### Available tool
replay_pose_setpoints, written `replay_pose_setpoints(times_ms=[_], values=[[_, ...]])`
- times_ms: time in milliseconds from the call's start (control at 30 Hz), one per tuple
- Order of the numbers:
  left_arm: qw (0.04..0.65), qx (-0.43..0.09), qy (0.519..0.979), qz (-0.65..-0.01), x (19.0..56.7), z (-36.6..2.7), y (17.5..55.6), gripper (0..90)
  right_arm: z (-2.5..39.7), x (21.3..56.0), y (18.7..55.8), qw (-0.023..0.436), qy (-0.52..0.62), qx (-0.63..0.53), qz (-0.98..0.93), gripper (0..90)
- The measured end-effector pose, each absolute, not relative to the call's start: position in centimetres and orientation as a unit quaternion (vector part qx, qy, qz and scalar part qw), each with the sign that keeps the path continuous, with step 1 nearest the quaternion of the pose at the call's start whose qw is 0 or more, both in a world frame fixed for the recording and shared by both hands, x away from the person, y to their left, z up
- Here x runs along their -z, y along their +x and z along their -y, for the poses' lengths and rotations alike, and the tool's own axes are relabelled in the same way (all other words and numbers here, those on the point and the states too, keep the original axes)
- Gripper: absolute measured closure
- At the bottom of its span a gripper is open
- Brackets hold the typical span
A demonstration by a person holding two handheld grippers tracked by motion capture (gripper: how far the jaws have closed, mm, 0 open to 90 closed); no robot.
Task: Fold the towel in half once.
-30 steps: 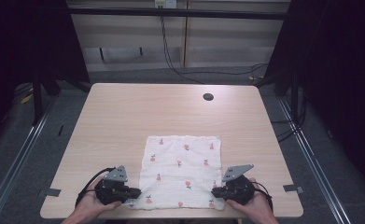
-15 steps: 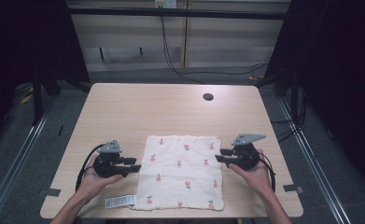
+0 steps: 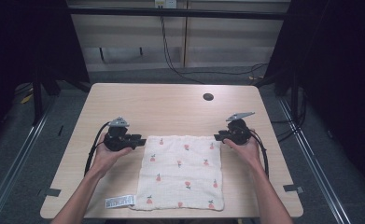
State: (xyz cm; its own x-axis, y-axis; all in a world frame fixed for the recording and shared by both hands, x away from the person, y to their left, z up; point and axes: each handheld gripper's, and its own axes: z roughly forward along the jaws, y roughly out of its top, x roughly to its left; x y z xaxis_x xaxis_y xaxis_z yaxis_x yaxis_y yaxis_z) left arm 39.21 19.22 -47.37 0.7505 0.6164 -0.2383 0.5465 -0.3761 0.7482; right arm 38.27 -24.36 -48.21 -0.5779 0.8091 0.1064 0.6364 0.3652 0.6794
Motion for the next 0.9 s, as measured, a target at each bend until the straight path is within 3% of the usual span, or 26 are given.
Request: replay_pose_setpoints(times_ms=[333,433,567,767,900], values=[[0.411,-0.033,0.835,-0.364,49.3,-18.7,40.3,56.8,24.6,49.8,39.4,0.108,0.464,-0.346,-0.808,63.7],[0.402,-0.034,0.838,-0.367,49.9,-18.4,40.9,55.8,24.2,49.8,39.3,0.117,0.467,-0.330,-0.812,69.3],[0.409,-0.030,0.833,-0.371,50.0,-18.1,41.8,52.9,23.9,49.8,39.1,0.101,0.458,-0.332,-0.819,86.8],[0.404,-0.033,0.836,-0.371,50.4,-17.3,42.6,54.6,24.0,49.8,39.0,0.089,0.462,-0.358,-0.807,88.4],[0.412,-0.029,0.829,-0.377,50.6,-17.0,43.0,61.2,23.9,49.8,39.0,0.089,0.456,-0.360,-0.809,88.4]])
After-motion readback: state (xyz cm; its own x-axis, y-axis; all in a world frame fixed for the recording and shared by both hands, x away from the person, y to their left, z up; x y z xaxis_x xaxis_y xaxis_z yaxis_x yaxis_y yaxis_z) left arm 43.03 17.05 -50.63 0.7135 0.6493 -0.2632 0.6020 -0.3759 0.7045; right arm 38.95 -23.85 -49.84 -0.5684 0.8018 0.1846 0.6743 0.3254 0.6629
